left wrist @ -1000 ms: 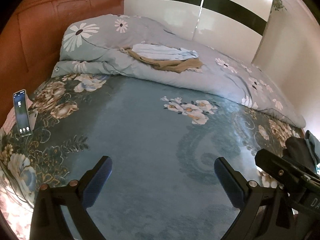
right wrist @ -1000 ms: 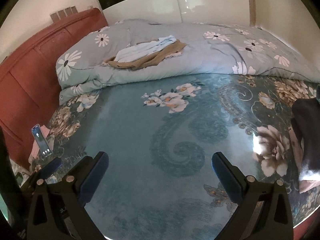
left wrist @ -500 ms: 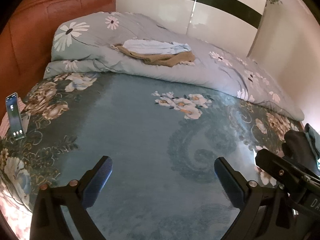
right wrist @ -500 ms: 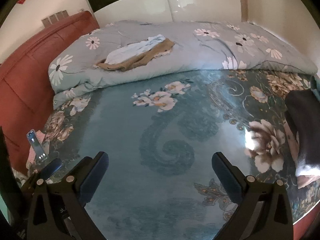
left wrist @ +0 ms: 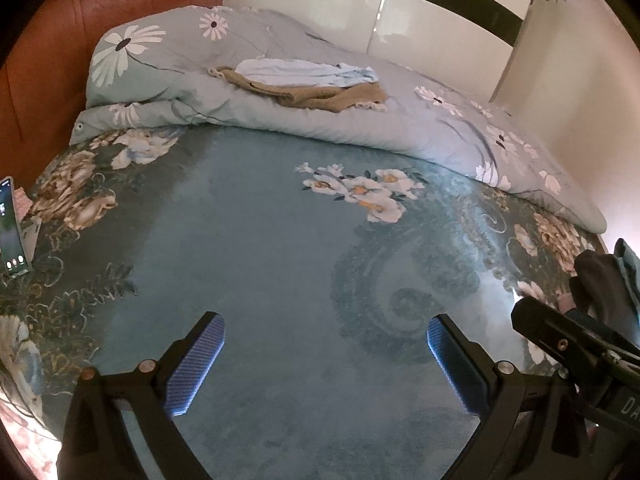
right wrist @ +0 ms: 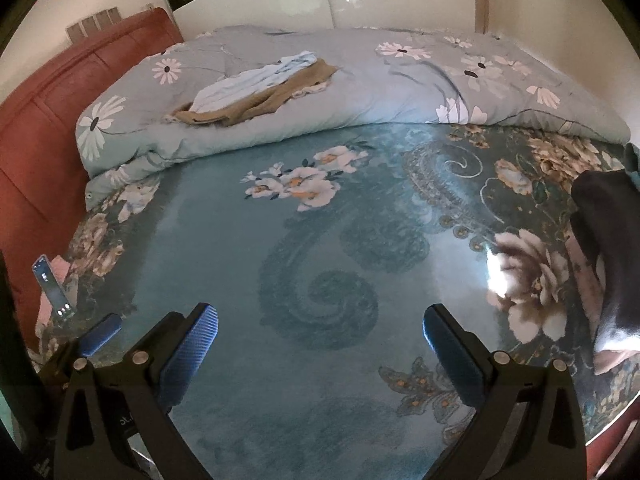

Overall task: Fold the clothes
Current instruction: 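Move both grippers toward the light blue shirt on the duvet, then grasp the light blue shirt on the tan garment with the right gripper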

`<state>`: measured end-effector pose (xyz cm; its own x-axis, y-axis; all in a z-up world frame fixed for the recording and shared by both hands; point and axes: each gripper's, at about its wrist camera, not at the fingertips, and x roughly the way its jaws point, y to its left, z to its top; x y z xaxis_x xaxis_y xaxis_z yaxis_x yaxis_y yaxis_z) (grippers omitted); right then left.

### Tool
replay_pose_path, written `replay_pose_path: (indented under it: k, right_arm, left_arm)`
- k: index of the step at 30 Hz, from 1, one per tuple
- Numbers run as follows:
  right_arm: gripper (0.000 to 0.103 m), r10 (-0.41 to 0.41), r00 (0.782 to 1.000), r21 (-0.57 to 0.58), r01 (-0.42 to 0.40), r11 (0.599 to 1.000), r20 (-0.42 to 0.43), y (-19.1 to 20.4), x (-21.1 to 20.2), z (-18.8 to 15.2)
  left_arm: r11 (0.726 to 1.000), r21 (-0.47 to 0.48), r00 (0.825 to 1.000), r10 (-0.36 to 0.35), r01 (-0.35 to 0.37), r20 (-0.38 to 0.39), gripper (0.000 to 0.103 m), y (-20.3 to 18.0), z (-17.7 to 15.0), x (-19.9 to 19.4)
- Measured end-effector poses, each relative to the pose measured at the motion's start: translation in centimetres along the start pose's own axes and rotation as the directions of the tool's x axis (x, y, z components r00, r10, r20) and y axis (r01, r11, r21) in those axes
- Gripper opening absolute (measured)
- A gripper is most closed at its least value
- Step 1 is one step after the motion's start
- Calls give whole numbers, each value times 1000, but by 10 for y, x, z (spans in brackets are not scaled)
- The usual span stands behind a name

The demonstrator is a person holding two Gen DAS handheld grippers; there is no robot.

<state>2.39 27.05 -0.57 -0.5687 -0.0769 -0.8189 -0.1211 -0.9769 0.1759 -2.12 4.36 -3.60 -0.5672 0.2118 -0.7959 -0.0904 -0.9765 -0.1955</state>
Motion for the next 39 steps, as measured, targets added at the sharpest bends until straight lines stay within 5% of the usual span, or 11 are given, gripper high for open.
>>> replay_pose_path:
  k: [14,30,39]
  right_arm:
    - [103,-97,992,-101,105,989,82,30,-11,4]
    - [103,-167,984,-188,176,966,58,62,21,15]
    - [103,-31,999,-150,36,988,30,66,80,84]
  left_arm:
    - [999,-35,999,-23,24,42,103,18,0,-4]
    - [995,-79,998,-60,60,9,103,48,7,33]
    - [951,-299,995,-64,83,73,103,112,18,64]
